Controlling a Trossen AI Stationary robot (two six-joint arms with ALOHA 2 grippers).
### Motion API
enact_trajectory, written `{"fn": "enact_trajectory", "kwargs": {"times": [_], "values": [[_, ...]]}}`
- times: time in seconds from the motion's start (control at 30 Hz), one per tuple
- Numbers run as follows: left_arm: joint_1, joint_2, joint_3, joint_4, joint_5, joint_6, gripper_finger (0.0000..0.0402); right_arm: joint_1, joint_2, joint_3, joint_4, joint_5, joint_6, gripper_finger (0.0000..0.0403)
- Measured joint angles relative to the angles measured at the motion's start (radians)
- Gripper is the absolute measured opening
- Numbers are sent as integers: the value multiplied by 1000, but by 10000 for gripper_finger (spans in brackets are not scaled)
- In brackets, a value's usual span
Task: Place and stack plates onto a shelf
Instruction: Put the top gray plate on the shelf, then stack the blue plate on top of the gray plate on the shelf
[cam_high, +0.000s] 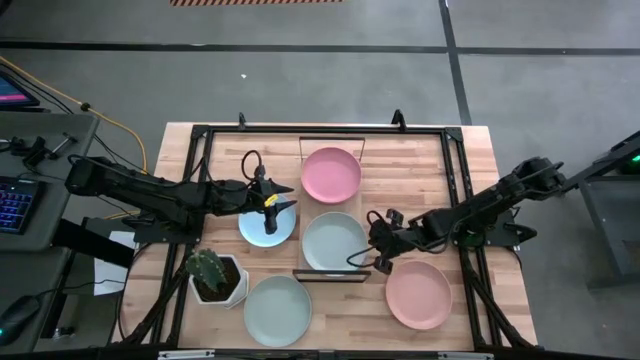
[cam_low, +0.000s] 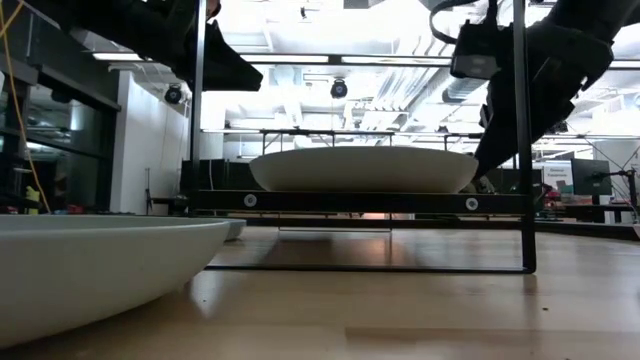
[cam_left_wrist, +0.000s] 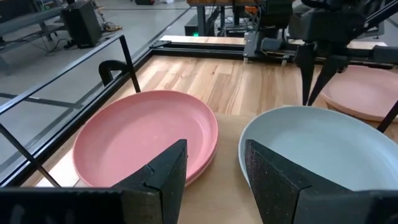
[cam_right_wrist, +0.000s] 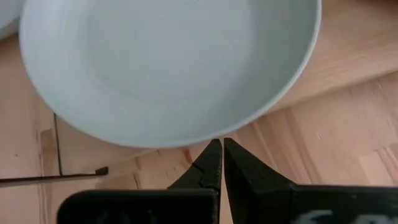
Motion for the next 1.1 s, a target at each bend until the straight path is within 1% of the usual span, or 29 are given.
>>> {"fn": "enact_trajectory", "kwargs": {"times": [0.27, 0.4, 0.47, 0.57, 0.7, 0.8, 0.87, 1.0, 1.1], "values": [[0, 0, 0, -12, -7, 0, 151, 0, 0, 0, 33, -3, -22, 0], [0, 0, 0, -72, -18, -10, 151, 0, -11, 0, -15, 8, -27, 0], [1, 0, 0, -142, -47, -53, 151, 3, -26, 0, -57, 29, -22, 0], [35, 1, 0, -258, -94, -172, 151, 10, -46, 0, -99, 77, 3, 0], [126, 23, 0, -411, -92, -331, 151, 10, -54, 0, -102, 88, 8, 0], [197, 77, -2, -482, -52, -380, 151, 10, -54, 0, -100, 88, 3, 0], [234, 123, -14, -459, -15, -377, 151, 10, -54, 0, -99, 88, 3, 0], [300, 226, -30, -377, 69, -320, 151, 10, -54, 0, -85, 88, 9, 0], [342, 280, -30, -342, 90, -293, 151, 10, -54, 0, -78, 88, 10, 0]]}}
